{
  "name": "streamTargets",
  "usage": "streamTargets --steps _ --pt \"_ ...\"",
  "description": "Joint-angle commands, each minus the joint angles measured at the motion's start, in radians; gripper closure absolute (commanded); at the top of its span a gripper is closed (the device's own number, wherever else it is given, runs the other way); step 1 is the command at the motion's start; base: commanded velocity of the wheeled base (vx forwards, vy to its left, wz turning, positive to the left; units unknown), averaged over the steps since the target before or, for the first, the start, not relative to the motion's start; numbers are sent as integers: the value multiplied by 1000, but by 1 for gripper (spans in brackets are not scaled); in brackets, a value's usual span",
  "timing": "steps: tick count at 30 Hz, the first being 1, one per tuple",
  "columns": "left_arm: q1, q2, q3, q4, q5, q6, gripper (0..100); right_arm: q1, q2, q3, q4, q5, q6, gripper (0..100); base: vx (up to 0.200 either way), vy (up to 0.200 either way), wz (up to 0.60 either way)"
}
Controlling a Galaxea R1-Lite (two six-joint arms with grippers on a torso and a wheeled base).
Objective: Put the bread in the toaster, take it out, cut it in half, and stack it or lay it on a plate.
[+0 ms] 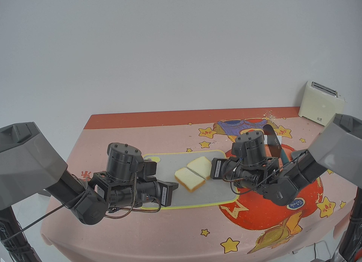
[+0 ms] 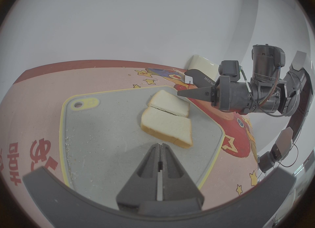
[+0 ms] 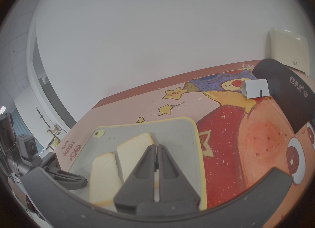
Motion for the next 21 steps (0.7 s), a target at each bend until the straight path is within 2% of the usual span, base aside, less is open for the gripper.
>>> streamTargets --steps 1,21 --pt "-13 18 -8 -1 0 -4 100 2 18 -1 0 1 0 100 0 0 0" --pt "-14 47 -58 -7 8 -6 100 23 24 10 0 1 0 100 0 0 0"
